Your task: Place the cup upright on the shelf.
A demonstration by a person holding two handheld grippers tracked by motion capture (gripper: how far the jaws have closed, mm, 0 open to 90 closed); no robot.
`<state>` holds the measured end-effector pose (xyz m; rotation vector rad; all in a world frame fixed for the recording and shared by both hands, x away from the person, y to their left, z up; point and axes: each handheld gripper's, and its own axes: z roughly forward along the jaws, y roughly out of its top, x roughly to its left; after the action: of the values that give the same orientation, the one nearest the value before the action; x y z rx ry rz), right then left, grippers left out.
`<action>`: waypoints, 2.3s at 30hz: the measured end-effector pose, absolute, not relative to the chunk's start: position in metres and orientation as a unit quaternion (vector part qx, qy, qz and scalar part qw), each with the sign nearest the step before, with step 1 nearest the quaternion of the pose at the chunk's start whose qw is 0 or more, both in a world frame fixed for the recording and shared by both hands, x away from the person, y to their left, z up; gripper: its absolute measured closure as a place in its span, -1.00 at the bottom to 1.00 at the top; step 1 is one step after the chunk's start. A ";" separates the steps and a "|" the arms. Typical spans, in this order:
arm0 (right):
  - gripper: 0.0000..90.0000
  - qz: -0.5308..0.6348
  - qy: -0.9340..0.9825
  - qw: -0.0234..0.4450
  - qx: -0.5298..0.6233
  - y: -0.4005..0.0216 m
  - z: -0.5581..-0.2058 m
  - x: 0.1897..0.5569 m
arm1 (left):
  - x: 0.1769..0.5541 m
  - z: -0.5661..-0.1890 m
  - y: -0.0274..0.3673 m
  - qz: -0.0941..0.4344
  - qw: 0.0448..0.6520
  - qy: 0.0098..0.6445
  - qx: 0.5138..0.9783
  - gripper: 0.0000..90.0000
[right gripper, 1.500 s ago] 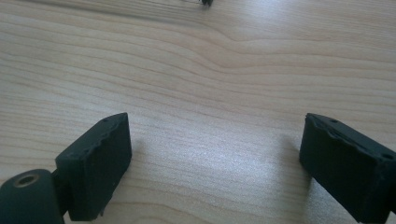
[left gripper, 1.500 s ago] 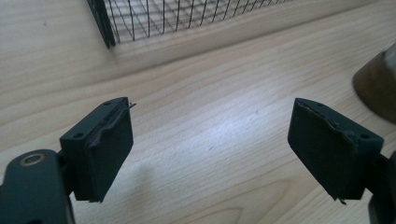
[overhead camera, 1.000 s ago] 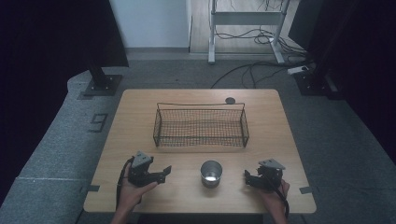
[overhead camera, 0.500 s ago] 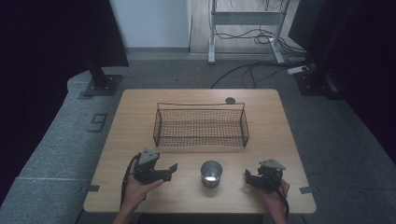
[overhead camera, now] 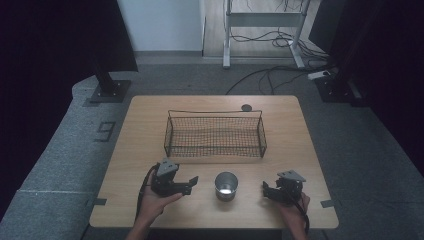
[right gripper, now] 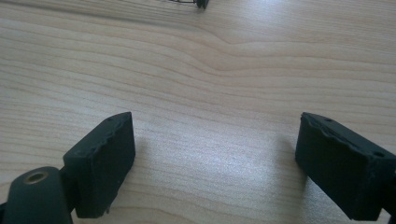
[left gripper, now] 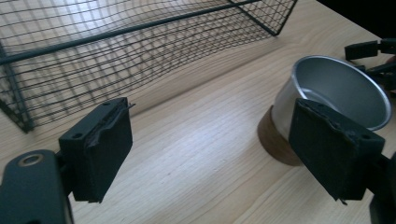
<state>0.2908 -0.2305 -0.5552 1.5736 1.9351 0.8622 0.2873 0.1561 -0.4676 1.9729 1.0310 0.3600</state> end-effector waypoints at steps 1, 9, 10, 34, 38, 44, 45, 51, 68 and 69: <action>-0.73 0.316 0.710 0.249 0.578 -0.230 -0.555 0.291 | 0.287 -0.467 0.155 0.144 0.430 0.411 0.791 -0.69; -0.72 0.316 0.709 0.250 0.578 -0.230 -0.555 0.291 | 0.288 -0.466 0.145 0.131 0.433 0.404 0.795 -0.70; -0.72 0.316 0.709 0.250 0.578 -0.230 -0.555 0.291 | 0.288 -0.466 0.145 0.131 0.433 0.404 0.795 -0.70; -0.71 0.315 0.708 0.252 0.580 -0.230 -0.555 0.291 | 0.285 -0.468 0.110 0.104 0.440 0.376 0.809 -0.70; -0.71 0.315 0.708 0.252 0.580 -0.230 -0.555 0.291 | 0.283 -0.470 0.099 0.098 0.440 0.366 0.814 -0.71; -0.71 0.315 0.708 0.252 0.580 -0.230 -0.555 0.291 | 0.282 -0.474 0.090 0.090 0.436 0.356 0.821 -0.75; -0.71 0.315 0.708 0.252 0.580 -0.230 -0.555 0.291 | 0.282 -0.474 0.089 0.090 0.436 0.356 0.822 -0.76; -0.71 0.315 0.708 0.252 0.580 -0.230 -0.555 0.291 | 0.281 -0.476 0.083 0.083 0.440 0.340 0.827 -0.81; -0.71 0.314 0.708 0.252 0.580 -0.230 -0.555 0.291 | 0.285 -0.487 0.062 0.064 0.427 0.331 0.839 -0.90; -0.71 0.314 0.708 0.252 0.580 -0.230 -0.555 0.291 | 0.285 -0.488 0.061 0.064 0.427 0.331 0.839 -0.90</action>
<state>0.2914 -0.2303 -0.5550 1.5764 1.9262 0.8548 0.2851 0.0611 -0.4881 2.0969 0.8278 0.1602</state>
